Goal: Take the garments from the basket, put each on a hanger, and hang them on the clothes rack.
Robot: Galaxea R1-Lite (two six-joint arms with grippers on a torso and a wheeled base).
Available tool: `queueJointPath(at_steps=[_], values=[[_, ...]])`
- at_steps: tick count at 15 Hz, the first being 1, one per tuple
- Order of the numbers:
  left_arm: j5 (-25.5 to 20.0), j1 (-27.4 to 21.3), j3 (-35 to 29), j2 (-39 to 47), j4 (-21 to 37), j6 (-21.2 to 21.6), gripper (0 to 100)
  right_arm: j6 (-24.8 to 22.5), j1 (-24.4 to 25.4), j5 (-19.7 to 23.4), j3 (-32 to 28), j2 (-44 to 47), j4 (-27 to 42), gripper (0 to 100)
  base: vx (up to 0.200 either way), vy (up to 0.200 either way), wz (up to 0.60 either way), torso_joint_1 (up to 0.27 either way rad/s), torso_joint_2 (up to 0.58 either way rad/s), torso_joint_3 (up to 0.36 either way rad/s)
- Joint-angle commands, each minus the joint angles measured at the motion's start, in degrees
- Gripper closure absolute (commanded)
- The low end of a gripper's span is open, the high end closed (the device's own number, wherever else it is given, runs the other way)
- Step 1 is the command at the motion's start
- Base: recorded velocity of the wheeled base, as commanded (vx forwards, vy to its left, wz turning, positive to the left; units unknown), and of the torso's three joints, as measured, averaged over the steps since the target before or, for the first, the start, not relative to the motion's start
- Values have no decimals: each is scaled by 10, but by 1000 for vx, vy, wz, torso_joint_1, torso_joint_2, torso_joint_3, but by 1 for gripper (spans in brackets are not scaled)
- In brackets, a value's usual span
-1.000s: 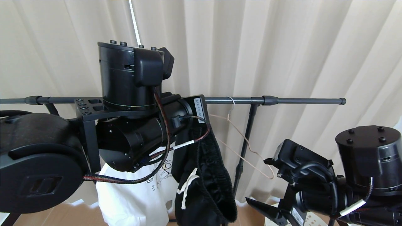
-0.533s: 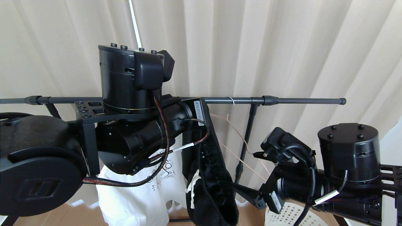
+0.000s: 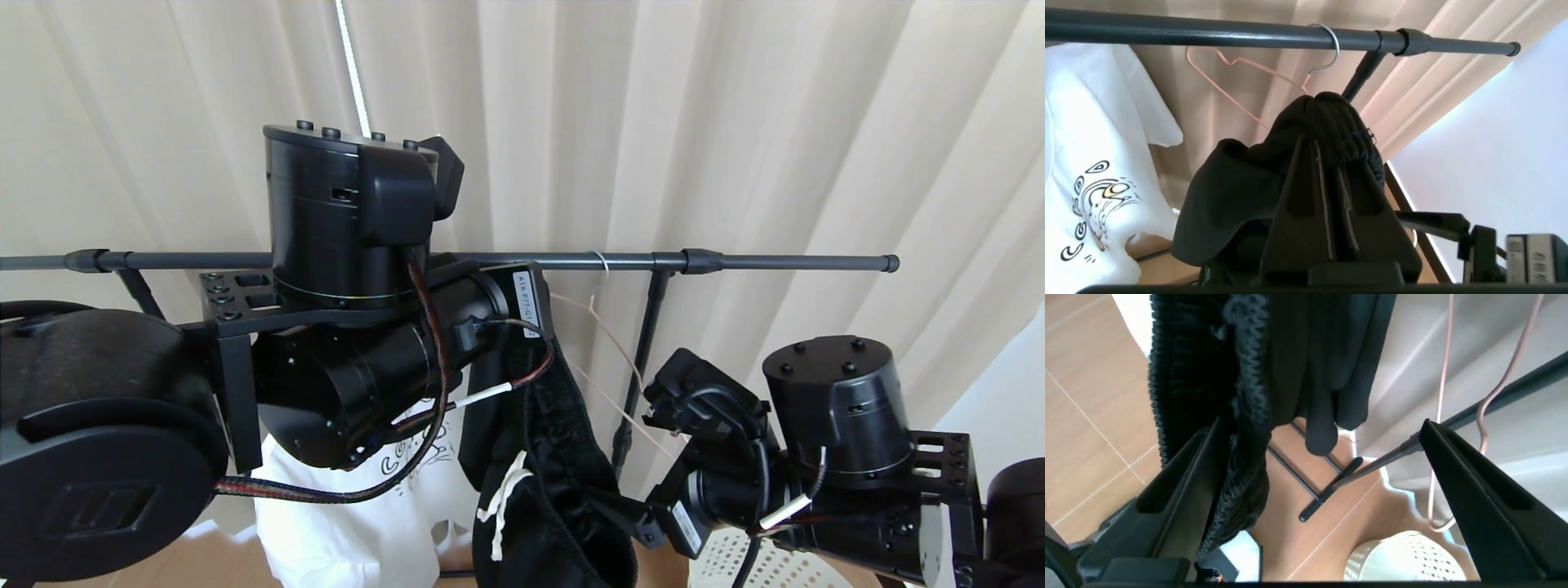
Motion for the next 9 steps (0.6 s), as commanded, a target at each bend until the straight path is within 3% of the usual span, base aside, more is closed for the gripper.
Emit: queueJointPath(at_steps=[1,9], values=[[-1,-2,2,0,-4,0,100,19,0,0,-14,41,0,0,0,0,0,0,0,0],[-1,-5,4,0,-6,0,100,28,-1,-1,-10,68,-30,0,0,0,0,0,0,0]])
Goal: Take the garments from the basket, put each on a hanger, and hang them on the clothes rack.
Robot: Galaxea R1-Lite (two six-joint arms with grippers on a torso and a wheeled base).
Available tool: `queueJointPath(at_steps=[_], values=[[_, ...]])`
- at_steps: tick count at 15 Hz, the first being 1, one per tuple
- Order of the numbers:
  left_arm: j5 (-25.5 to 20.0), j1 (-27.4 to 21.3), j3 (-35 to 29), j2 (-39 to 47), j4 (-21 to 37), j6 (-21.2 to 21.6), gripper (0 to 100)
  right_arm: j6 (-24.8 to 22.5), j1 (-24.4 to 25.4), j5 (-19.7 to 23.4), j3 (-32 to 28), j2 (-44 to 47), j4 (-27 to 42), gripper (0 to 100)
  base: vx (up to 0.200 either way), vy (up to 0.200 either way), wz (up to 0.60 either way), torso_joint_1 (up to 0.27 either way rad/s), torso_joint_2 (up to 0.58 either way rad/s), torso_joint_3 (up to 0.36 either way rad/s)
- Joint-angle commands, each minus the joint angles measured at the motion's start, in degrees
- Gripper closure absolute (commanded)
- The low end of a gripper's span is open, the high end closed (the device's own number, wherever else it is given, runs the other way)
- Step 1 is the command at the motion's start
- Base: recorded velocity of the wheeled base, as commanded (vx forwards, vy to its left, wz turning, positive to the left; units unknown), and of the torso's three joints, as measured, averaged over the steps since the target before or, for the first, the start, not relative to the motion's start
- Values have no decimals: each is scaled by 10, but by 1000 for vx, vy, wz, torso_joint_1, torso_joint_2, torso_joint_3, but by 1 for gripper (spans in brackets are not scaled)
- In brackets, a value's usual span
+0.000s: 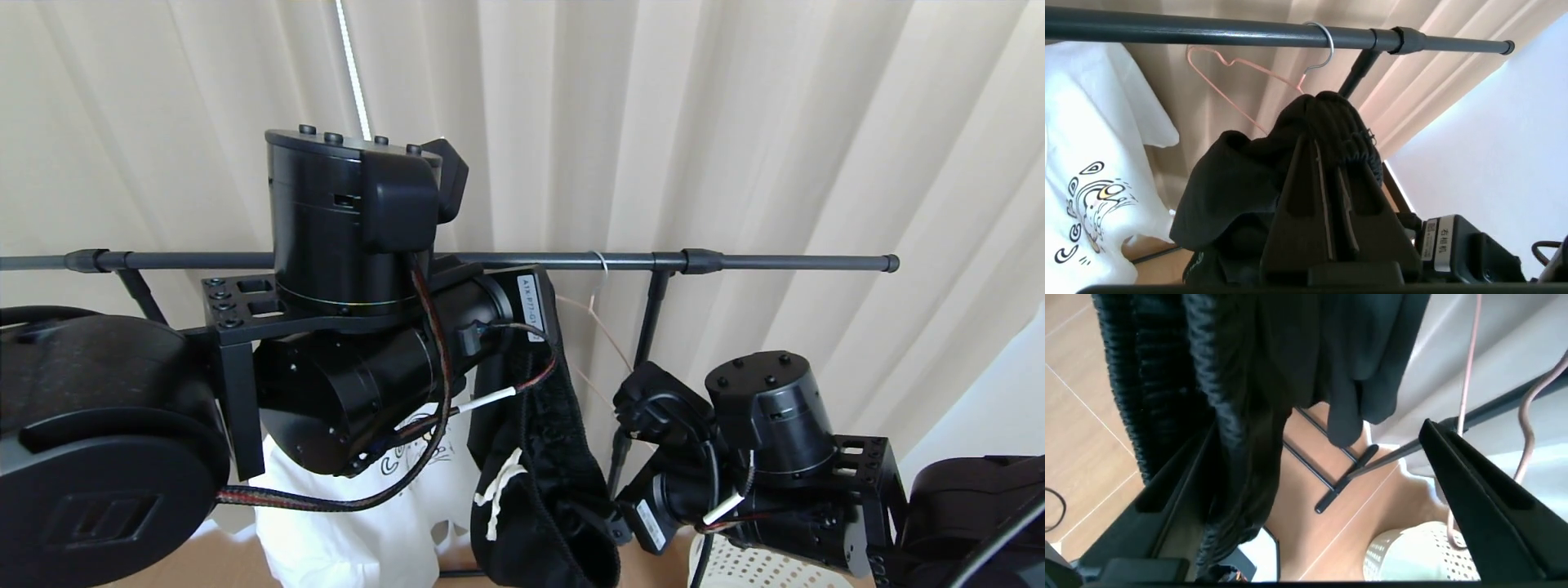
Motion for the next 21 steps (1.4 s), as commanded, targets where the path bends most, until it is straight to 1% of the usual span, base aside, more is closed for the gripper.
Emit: queueJointPath(at_steps=[1,5,8,11,12,13,16,18,19,21], values=[[0,0,0,0,0,0,100,-1,-1,0,0,2,0,100,0,0,0,0,0,0],[-1,0,1,1,0,-2,100,-3,-14,-4,2,-6,0,100,0,0,0,0,0,0],[-4,0,6,-1,1,-1,100,-8,-55,-5,-3,-34,-1,100,0,0,0,0,0,0],[-33,1,19,-5,1,5,100,-23,-99,-5,-4,-85,0,100,0,0,0,0,0,0],[-37,1,28,-5,1,17,100,-35,-119,-4,-7,-108,1,100,0,0,0,0,0,0],[-38,1,41,-4,1,39,100,-37,-127,-2,-13,-135,5,100,0,0,0,0,0,0],[-38,0,55,-2,0,51,100,-38,-129,-4,-14,-159,6,100,0,0,0,0,0,0],[-39,0,67,-3,0,71,100,-38,-138,-4,-16,-168,6,100,0,0,0,0,0,0],[-43,-1,71,-4,0,75,0,-39,-143,-4,-17,-173,6,100,0,0,0,0,0,0],[-54,-1,81,-5,0,92,0,-44,-155,-4,-21,-186,6,100,0,0,0,0,0,0]])
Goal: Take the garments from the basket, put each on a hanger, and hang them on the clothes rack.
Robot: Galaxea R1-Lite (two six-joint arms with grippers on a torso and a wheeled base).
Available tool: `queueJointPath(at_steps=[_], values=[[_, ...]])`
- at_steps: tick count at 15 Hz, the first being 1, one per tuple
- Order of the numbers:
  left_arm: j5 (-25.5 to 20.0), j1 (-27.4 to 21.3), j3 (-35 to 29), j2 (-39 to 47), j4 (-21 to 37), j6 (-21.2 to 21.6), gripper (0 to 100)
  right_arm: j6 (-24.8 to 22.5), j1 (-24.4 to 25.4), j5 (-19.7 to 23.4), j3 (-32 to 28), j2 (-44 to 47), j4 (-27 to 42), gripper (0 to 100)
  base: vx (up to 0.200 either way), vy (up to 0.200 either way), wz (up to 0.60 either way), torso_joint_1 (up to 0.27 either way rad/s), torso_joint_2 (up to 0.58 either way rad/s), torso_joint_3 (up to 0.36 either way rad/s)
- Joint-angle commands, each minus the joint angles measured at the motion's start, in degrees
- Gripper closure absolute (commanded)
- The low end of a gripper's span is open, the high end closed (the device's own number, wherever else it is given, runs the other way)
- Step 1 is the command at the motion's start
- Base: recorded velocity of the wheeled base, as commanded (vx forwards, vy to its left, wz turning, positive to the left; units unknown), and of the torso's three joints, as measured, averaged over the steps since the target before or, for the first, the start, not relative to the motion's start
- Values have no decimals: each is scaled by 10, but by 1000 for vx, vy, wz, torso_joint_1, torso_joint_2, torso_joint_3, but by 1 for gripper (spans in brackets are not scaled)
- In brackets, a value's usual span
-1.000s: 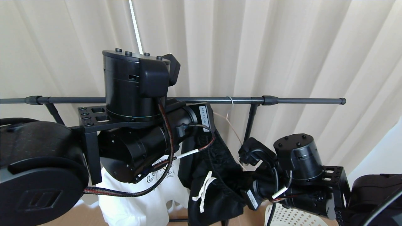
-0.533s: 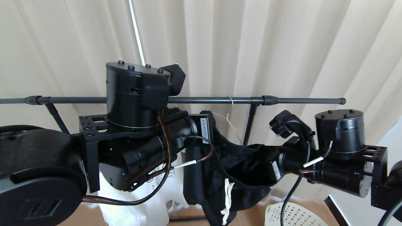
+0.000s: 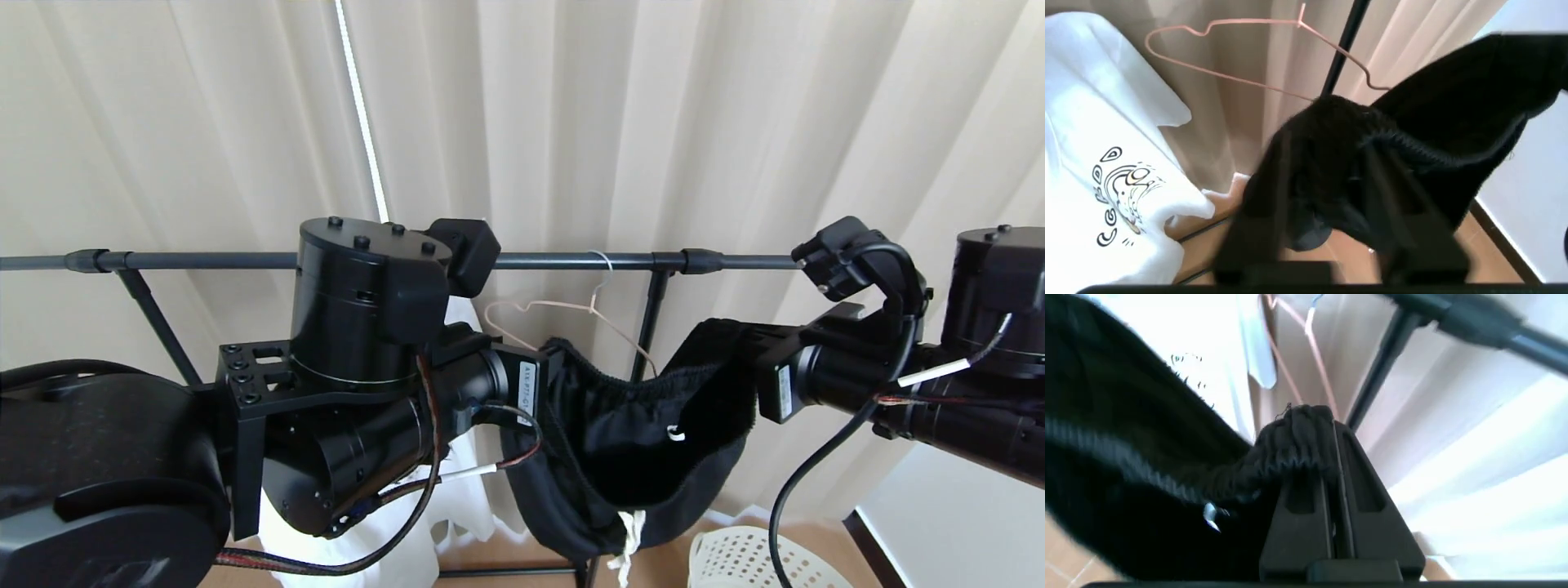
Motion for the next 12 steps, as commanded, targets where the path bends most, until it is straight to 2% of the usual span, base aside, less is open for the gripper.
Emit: queueJointPath(at_steps=[1,5,7,9,12], values=[[-3,0,9,0,0,3,0,-11,-17,1,-2,-24,-1,100,0,0,0,0,0,0],[-4,0,8,2,-1,2,0,-17,-31,2,-7,-65,10,100,0,0,0,0,0,0],[-5,1,7,5,-1,2,0,-30,-31,5,-7,-98,42,100,0,0,0,0,0,0],[-29,6,9,4,-10,2,0,-46,-31,23,-11,-124,77,100,0,0,0,0,0,0],[-42,10,11,16,-14,0,0,-55,-39,30,-8,-136,81,100,0,0,0,0,0,0]])
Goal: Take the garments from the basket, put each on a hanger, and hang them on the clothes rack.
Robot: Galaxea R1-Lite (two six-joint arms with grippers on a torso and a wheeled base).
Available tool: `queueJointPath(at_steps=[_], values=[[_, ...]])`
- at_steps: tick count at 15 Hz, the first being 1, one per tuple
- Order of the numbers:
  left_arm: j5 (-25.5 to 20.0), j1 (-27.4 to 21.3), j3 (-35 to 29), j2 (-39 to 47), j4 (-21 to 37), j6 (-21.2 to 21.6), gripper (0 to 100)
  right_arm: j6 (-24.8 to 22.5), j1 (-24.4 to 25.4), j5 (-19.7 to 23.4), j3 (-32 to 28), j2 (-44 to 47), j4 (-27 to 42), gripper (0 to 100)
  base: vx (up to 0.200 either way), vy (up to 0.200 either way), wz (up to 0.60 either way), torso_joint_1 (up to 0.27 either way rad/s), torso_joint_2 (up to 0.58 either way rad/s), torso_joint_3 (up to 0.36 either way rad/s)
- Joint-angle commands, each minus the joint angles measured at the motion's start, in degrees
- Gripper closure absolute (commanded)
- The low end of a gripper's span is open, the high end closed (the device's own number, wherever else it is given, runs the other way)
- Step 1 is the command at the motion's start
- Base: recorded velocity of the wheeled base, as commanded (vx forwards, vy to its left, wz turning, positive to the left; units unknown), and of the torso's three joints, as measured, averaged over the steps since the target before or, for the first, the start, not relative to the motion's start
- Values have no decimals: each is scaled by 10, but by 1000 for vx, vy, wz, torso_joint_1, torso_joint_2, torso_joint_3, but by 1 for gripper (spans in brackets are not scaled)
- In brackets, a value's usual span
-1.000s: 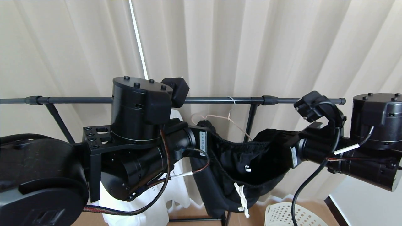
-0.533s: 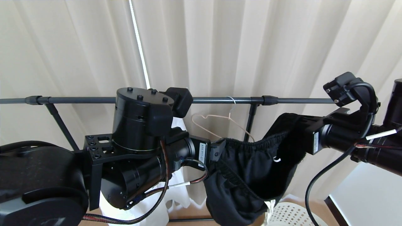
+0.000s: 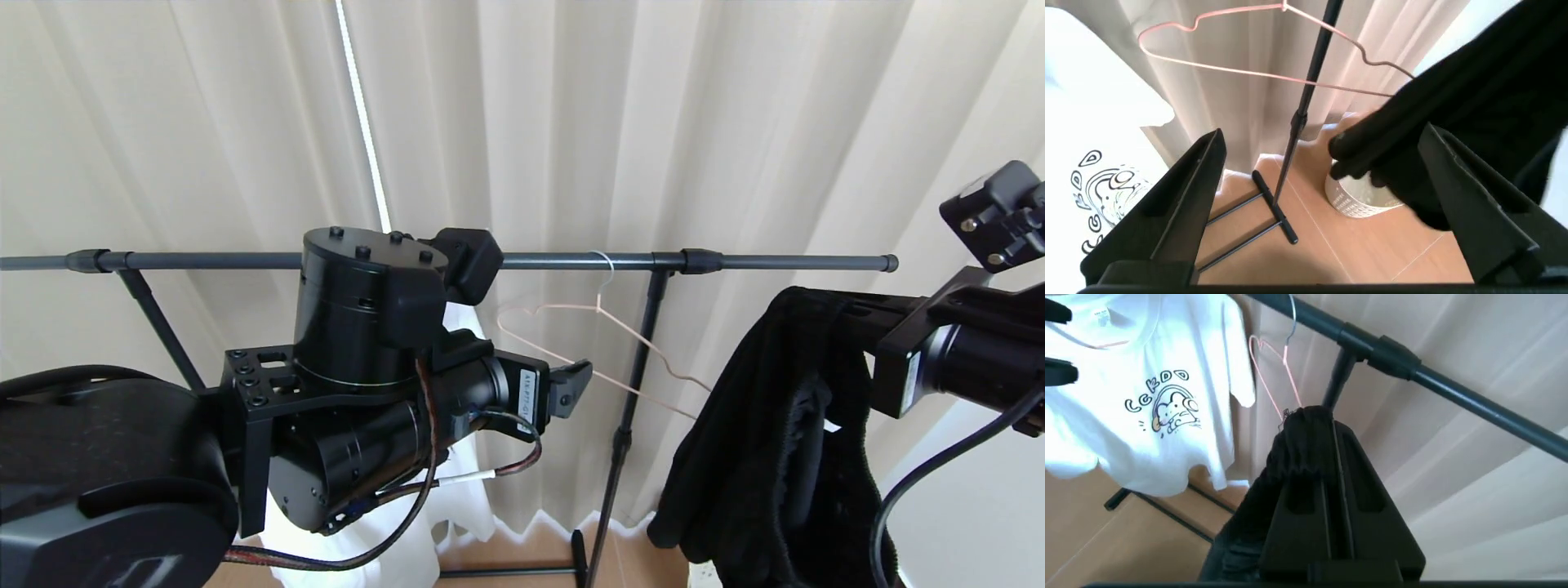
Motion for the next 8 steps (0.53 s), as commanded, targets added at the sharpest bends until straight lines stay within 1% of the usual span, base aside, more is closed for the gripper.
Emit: queueJointPath(at_steps=[1,3,4,5,7,8], values=[[0,0,1,17,-2,-1,0,-12,-12,3,4,-24,4,100,0,0,0,0,0,0],[2,0,-1,40,-12,-2,0,-52,-46,31,3,-39,56,100,0,0,0,0,0,0],[3,0,-1,52,-25,-4,0,-82,-69,48,4,-43,75,100,0,0,0,0,0,0],[4,0,0,57,-30,-6,0,-99,-82,55,5,-46,83,100,0,0,0,0,0,0],[4,0,-1,71,-37,-11,0,-163,-120,78,10,-55,122,100,0,0,0,0,0,0],[4,0,-1,72,-37,-11,0,-180,-125,79,10,-56,134,100,0,0,0,0,0,0]])
